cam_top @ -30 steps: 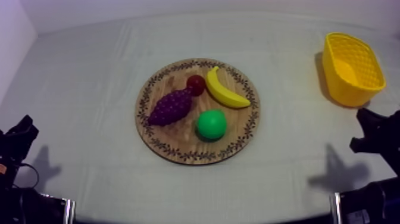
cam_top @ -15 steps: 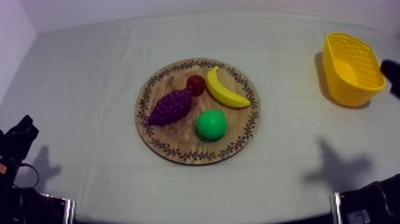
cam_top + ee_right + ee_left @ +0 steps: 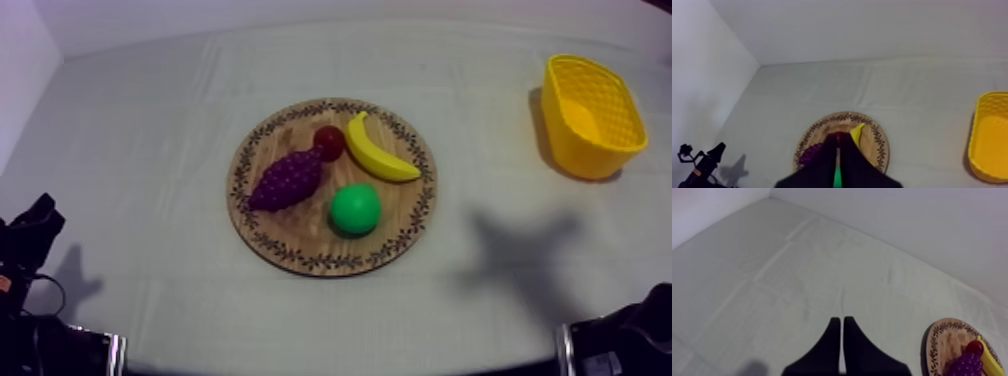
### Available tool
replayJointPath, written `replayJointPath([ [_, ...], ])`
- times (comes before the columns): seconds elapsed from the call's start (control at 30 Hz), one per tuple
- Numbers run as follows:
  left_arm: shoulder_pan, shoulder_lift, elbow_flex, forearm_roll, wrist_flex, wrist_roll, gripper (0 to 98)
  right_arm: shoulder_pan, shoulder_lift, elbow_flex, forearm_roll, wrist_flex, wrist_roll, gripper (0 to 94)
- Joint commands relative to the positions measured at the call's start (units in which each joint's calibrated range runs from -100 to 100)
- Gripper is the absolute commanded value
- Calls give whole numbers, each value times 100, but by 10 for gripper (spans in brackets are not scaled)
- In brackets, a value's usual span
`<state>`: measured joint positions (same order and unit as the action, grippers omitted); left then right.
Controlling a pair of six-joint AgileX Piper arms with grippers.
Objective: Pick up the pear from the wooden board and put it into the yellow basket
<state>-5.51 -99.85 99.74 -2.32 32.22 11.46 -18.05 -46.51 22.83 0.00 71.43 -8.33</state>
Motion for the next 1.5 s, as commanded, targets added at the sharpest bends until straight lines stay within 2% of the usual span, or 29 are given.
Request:
replayJointPath([
  [0.0, -2, 2, 3, 0, 3, -1, 1, 11, 542, -407, -163, 213, -43, 5],
  [0.27, -2, 2, 3, 0, 3, -1, 1, 292, 1321, 7, -794, 193, 2, 4],
  [0.57, -2, 2, 3, 0, 3, -1, 1, 41, 2080, 592, -1284, 291, 133, 4],
  [0.77, -2, 2, 3, 0, 3, -1, 1, -61, 2257, 923, -1510, 259, 255, 4],
  [0.93, -2, 2, 3, 0, 3, -1, 1, -316, 2279, 1168, -1581, 335, 380, 16],
  [1.1, -2, 2, 3, 0, 3, -1, 1, -620, 2277, 1266, -1561, 356, 380, 150],
  [1.33, -2, 2, 3, 0, 3, -1, 1, -873, 2325, 1291, -1454, 156, 200, 471],
  [1.47, -2, 2, 3, 0, 3, -1, 1, -919, 2381, 1372, -1397, -67, 47, 558],
])
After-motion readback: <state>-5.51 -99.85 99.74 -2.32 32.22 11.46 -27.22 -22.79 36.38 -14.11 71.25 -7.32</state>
